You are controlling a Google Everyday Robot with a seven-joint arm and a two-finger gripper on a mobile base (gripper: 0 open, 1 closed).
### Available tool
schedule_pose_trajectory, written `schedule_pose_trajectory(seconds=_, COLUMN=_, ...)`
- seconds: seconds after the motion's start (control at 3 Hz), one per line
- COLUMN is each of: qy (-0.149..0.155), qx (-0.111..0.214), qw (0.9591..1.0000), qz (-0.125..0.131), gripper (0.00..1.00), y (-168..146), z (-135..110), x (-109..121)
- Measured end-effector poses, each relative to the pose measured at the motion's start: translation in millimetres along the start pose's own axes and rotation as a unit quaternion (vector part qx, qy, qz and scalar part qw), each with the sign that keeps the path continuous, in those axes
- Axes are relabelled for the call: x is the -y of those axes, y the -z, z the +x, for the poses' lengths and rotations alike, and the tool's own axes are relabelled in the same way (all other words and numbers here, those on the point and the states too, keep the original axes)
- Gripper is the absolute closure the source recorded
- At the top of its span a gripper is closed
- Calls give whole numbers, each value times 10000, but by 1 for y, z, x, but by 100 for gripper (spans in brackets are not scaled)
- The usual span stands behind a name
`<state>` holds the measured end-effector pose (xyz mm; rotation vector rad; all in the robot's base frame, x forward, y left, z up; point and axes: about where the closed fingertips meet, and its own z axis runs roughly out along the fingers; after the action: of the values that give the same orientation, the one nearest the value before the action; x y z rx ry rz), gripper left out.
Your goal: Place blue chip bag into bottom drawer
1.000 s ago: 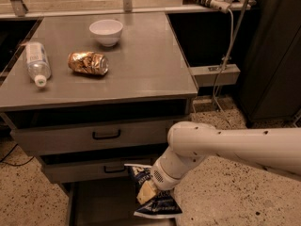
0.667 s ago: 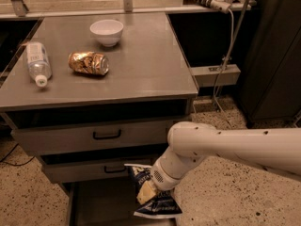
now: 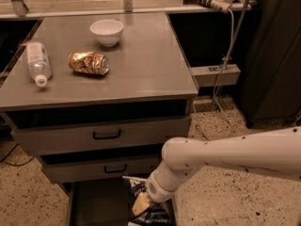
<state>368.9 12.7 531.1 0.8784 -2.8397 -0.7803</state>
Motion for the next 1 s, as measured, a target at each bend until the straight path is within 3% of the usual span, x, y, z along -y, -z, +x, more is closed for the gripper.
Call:
schedule_pose_trajectory(seconds=0.33, qy=-466, qx=265, qw=9982, qz=-278, gripper=100, y=-65, z=-7, x=25)
schedule_pose_trajectory(seconds=0.67, qy=-609, qx=438, qw=9966, qz=-340, gripper=100, y=-87, z=-12, x=33)
schedule_pose_trajectory(seconds=1.0, qy=-607, qx=439, qw=9966, qz=-339, gripper=100, y=-87, z=-13, x=33)
